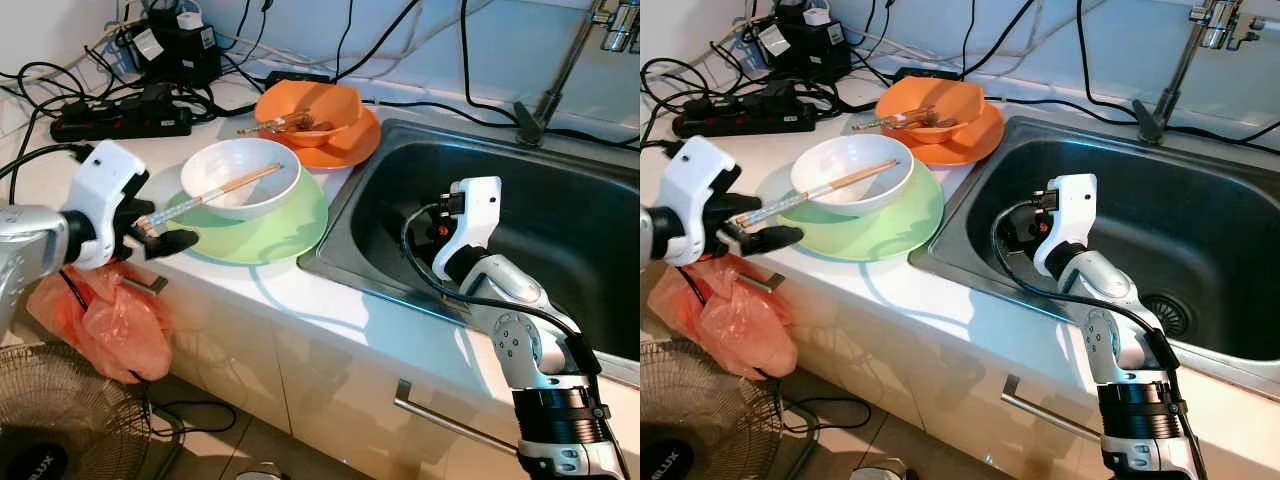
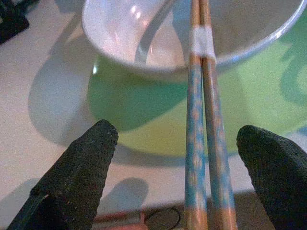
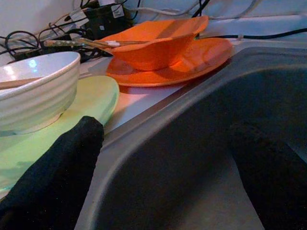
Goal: Kitchen organization
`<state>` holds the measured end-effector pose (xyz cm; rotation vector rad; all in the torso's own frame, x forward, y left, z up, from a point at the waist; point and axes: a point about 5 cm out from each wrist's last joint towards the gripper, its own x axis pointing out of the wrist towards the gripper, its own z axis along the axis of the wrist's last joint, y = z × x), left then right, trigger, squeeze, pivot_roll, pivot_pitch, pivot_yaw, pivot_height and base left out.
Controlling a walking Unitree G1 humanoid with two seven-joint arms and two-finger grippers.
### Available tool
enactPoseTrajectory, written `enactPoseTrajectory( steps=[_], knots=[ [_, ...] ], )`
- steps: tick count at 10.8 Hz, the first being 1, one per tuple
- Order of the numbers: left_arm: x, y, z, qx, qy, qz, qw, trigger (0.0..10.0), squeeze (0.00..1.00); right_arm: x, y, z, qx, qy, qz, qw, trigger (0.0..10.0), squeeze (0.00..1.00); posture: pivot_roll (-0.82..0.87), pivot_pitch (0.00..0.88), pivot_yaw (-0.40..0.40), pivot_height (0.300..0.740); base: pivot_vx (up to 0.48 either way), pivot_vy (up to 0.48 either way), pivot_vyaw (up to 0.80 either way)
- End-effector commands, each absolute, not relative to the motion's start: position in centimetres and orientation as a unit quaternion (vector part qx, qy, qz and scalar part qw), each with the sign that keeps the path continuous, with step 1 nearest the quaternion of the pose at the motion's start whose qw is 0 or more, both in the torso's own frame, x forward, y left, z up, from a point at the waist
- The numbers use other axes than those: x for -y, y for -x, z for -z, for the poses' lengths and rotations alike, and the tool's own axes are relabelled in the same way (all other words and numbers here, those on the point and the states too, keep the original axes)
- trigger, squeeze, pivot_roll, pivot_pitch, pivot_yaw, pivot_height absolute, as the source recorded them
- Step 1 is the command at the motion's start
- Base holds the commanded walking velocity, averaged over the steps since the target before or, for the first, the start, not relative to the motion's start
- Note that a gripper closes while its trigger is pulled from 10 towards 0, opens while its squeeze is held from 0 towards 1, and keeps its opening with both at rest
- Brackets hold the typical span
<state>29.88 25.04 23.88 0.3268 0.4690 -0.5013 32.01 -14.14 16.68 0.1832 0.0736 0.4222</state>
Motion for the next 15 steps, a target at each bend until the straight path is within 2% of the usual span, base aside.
enactPoseTrajectory(
  steps=[1,2,3,4,5,6,15],
  knots=[
    [-24.86,-30.06,-24.58,-0.216,-0.167,0.253,0.928,0.6,0.00,14.14,-31.87,-16.62,-0.038,-0.086,-0.207,0.974,10.0,0.00,0.30,0.036,0.042,0.740,0.000,0.000,0.00],
    [-24.85,-30.09,-24.57,-0.216,-0.171,0.255,0.927,0.0,0.00,14.10,-31.82,-16.55,-0.038,-0.086,-0.207,0.974,10.0,0.00,0.30,0.036,0.043,0.740,0.000,0.000,0.00],
    [-24.78,-30.14,-24.56,-0.216,-0.177,0.256,0.925,1.6,0.00,14.08,-31.80,-16.51,-0.039,-0.086,-0.208,0.974,10.0,0.00,0.30,0.035,0.042,0.740,0.000,0.000,0.00],
    [-24.70,-30.22,-24.60,-0.214,-0.177,0.258,0.925,2.5,0.00,14.06,-31.84,-16.51,-0.039,-0.086,-0.208,0.974,10.0,0.00,0.30,0.034,0.043,0.740,0.000,0.000,0.00],
    [-24.66,-30.28,-24.65,-0.210,-0.177,0.260,0.926,2.5,0.00,14.08,-31.86,-16.52,-0.039,-0.086,-0.208,0.974,10.0,0.00,0.30,0.035,0.042,0.740,0.000,0.000,0.00],
    [-24.83,-30.43,-24.75,-0.204,-0.182,0.255,0.927,0.0,0.00,14.03,-31.88,-16.54,-0.039,-0.085,-0.209,0.974,10.0,0.00,0.30,0.035,0.042,0.740,0.000,0.000,0.00],
    [-24.85,-30.74,-24.94,-0.184,-0.188,0.254,0.931,0.0,0.00,13.99,-31.97,-16.41,-0.040,-0.085,-0.205,0.974,10.0,0.00,0.30,0.032,0.041,0.740,0.000,0.000,0.00]
  ],
)
